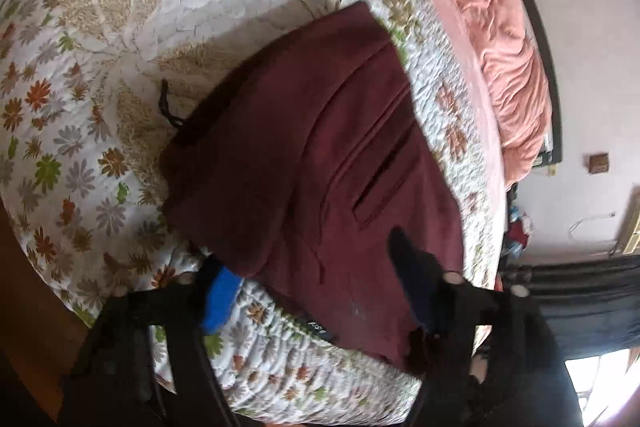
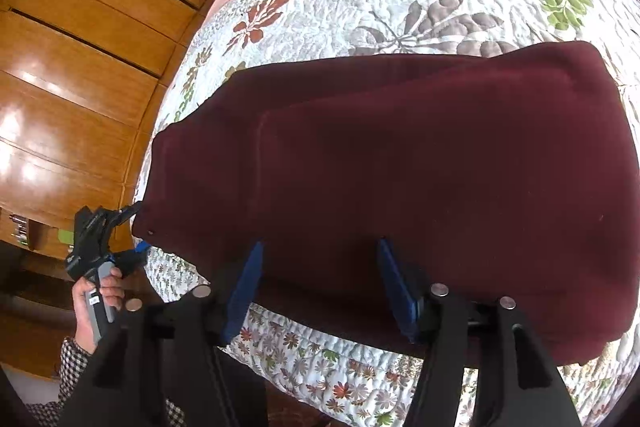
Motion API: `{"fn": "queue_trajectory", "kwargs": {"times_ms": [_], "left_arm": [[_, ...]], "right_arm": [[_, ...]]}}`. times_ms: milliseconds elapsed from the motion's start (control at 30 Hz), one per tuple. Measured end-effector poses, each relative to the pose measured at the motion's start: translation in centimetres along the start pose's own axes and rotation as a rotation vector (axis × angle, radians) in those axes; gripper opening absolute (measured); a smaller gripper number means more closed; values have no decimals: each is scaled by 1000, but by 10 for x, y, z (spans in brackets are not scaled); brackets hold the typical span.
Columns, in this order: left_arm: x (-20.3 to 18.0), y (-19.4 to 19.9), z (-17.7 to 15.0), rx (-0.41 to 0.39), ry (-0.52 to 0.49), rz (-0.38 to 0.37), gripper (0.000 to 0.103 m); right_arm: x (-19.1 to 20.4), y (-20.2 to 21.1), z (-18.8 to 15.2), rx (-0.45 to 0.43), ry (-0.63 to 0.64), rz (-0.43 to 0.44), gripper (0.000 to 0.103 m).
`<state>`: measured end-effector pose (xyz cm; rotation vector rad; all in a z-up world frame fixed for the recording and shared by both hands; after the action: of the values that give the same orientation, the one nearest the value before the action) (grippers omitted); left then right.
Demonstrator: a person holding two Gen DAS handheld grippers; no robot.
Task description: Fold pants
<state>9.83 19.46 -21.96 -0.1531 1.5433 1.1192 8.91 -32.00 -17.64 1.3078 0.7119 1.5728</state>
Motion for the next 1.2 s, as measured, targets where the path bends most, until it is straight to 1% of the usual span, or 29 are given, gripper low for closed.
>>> {"fn": "queue_trajectory", "kwargs": {"times_ms": [33, 67, 100, 133, 167, 233, 300, 333, 367, 400, 433, 500, 533, 567, 600, 633, 700, 767, 900, 1000, 1067, 1200], "left_arm": [[-4, 6, -1, -14, -15, -31, 56], [-9, 12, -2, -32, -42, -60, 45], [-18, 19, -3, -55, -87, -107, 35], [-25, 23, -4, -68, -127, -148, 36], [-31, 24, -5, -71, -166, -163, 36], [-32, 16, -3, -64, -192, -122, 37], [-21, 4, 3, -45, -143, -72, 44], [-14, -3, 5, -27, -110, -32, 47], [-6, -11, 6, -2, -77, 16, 54], [3, -19, 7, 22, -36, 39, 56], [6, -21, 7, 7, -19, 33, 57], [0, -21, 7, -20, -10, 23, 59], [-5, -21, 7, -32, -14, 21, 59], [-8, -21, 7, -42, -16, 26, 52], [-9, -21, 9, -46, -12, 36, 38], [-9, -19, 10, -56, 2, 49, 29], [-6, -18, 10, -63, 24, 31, 28], [-7, -19, 9, -64, 15, 47, 28], [-2, -7, 6, -96, 10, 12, 26], [-14, -2, 6, -123, -40, -23, 26], [-26, 2, 5, -138, -82, -62, 26], [-52, 9, 1, -156, -165, -111, 26]], "right_arm": [[0, 0, 0, -1, 4, -1, 61], [0, 0, -1, 0, 10, -1, 61], [0, -1, -1, 1, 12, -2, 61], [0, -2, 0, 2, 10, -2, 61], [0, -3, 0, 3, 5, -1, 62], [0, -4, 1, 2, 1, 1, 63], [0, -4, 1, 0, 3, 1, 64], [0, -4, 0, -1, 6, 0, 64], [0, -4, 0, -1, 8, 0, 64], [0, -3, 0, -1, 8, 1, 64], [0, -3, 1, 0, 6, 3, 64], [-1, -4, 2, 2, 6, 6, 64], [-1, -4, 1, 1, 8, 6, 64], [0, -5, 2, 1, 9, 5, 64], [1, -5, 3, 1, 11, 3, 64], [1, -5, 2, 1, 14, 2, 64], [0, -5, 2, -1, 21, 6, 64], [-2, -6, 1, -1, 15, 17, 65], [-4, -5, 1, -2, 7, 30, 65], [-4, -3, 1, -7, 0, 38, 65], [-6, 2, 1, -13, -11, 49, 65], [-9, 22, 2, -55, -18, 59, 65]]}}
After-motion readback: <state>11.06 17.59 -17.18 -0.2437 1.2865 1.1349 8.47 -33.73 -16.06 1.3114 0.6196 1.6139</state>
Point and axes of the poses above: each gripper's, at about its wrist camera, not at the fingertips, and y roughly against the way its jaws point, x to its left, z to its top, the point moved 2 cm from there along -y, roughly the way its jaws point, and after that the axes turned 11 degrees about -z, right-handed, at the moved point
